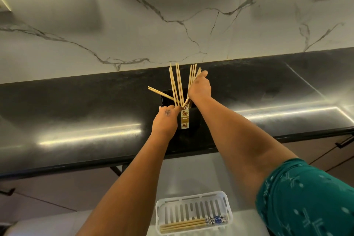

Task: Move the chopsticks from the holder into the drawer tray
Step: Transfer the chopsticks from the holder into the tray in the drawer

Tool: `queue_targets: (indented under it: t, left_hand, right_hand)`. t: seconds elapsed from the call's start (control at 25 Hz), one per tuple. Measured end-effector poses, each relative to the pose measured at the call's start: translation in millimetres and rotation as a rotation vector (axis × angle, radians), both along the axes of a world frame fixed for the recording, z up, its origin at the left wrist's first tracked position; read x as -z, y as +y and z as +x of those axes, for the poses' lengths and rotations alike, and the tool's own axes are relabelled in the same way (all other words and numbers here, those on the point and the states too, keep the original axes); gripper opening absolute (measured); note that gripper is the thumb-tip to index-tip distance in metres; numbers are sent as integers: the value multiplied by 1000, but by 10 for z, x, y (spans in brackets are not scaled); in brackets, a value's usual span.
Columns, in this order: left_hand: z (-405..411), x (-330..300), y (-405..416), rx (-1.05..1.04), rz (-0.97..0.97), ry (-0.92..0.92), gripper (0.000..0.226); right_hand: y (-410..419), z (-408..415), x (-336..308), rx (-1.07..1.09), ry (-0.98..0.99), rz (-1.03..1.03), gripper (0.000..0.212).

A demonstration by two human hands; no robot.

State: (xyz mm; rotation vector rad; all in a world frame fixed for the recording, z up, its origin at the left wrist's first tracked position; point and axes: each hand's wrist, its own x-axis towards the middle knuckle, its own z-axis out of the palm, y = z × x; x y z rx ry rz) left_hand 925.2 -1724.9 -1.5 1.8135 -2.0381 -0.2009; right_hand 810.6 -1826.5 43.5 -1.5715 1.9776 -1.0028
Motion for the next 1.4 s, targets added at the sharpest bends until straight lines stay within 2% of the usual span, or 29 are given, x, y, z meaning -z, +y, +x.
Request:
queue_targets:
  t: [0.16,0.28,0.44,0.56,0.72,0.8,0.92,1.08,1.16,1.24,1.32,1.4]
  left_hand:
    - [-19,-56,51,11,32,-53,45]
    - [-39,-51,82,12,70,8,46]
    - [-6,-15,62,10,76,34,47]
    - [12,-24,53,19,94,16,50]
    - [25,-49,75,46,149,29,57]
    - [16,-89,105,67,159,70,57]
    - [-22,-243,192,41,30,198,49]
    - [-101,-756,287,-119,-146,497,46]
    - [-140,-1088,318,-147,-129,630,47]
    - [-164,-1354,392,-88,-84,675,48]
    - [-200,-1558,562,58,-20,746,33]
    - [-226,-1647,802,218,126,898,14]
  right_hand:
    - [34,-83,-54,-30,22,-22,55]
    - [75,-75,-8,-61,13,-18,63]
    - [41,66,118,-86,148,-62,69]
    - [20,77,156,-41,114,-42,71]
    - [19,-29,22,-13,-19,-46,54]
    - [55,-102,-129,-39,-30,-101,53]
    - [174,-240,-438,-108,-29,-222,41]
    - [519,-414,-1023,-309,66,-449,53]
    - [757,-477,-1299,-380,88,-522,56]
    - [1014,-535,-1518,-451,95,-540,60]
    - [1299,-570,-1684,-558,105,-527,71]
    - [1569,-609,-1767,-674,91,-483,93]
